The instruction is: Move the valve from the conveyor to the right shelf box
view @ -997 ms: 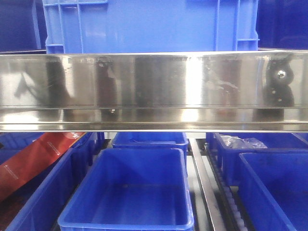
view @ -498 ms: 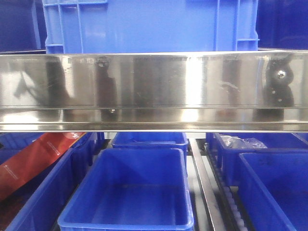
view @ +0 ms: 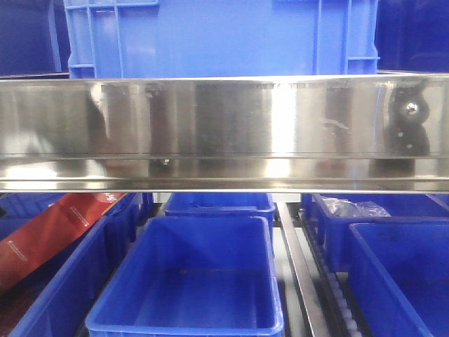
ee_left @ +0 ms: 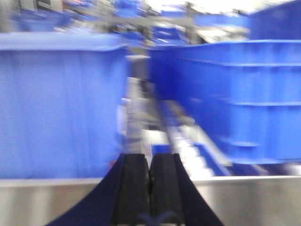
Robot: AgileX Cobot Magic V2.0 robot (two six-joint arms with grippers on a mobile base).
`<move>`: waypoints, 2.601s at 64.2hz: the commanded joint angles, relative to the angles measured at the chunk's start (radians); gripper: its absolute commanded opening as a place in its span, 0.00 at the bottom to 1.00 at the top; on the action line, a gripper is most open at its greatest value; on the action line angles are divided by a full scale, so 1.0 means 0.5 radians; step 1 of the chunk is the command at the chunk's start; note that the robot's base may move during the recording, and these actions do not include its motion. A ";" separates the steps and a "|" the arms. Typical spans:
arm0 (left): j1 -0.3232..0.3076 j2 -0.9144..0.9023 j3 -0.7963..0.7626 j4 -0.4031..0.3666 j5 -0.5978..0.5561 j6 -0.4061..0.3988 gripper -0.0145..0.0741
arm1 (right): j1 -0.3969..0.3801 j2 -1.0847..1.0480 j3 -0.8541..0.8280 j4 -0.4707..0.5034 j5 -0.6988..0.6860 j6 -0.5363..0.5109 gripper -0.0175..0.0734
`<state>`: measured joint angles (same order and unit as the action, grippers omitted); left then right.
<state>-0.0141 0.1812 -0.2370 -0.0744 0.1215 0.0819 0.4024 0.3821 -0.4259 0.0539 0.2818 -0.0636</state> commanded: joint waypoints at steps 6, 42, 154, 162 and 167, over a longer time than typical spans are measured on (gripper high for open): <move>0.133 -0.225 0.249 -0.009 -0.133 0.009 0.04 | -0.008 -0.012 0.005 -0.013 -0.054 0.004 0.02; 0.157 -0.362 0.474 -0.009 -0.222 0.009 0.04 | -0.008 -0.012 0.005 -0.013 -0.054 0.004 0.02; 0.157 -0.362 0.474 -0.009 -0.222 0.009 0.04 | -0.846 -0.764 0.852 0.008 -0.327 0.004 0.02; 0.157 -0.362 0.474 -0.009 -0.222 0.009 0.04 | -0.846 -0.764 0.852 0.008 -0.327 0.004 0.02; 0.157 -0.362 0.474 -0.009 -0.222 0.009 0.04 | -0.846 -0.764 0.852 0.008 -0.327 0.004 0.02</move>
<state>0.0619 0.0054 0.0013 -0.0744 0.0256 0.0841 -0.0165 0.0040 -0.0012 0.0683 0.1430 -0.0629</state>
